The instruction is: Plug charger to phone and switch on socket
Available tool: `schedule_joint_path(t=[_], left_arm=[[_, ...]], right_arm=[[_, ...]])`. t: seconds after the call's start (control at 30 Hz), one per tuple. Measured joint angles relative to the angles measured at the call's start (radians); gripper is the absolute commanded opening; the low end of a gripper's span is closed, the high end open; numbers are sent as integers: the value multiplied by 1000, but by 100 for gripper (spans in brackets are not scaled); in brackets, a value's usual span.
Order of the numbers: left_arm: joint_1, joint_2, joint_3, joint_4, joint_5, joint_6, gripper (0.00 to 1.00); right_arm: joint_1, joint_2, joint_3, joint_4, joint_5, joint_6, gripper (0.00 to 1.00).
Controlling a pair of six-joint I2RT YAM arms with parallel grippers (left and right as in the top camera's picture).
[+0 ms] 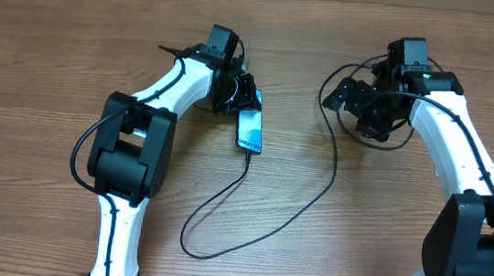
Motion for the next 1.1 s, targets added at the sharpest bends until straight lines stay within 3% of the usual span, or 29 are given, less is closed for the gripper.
schedule_joint_path(t=[0.83, 1.1], left_arm=[[0, -8, 6, -48, -8, -2, 39], [0, -13, 7, -79, -33, -3, 38]], right_arm=[[0, 0, 0, 1, -12, 0, 93], [0, 0, 0, 1, -15, 0, 93]])
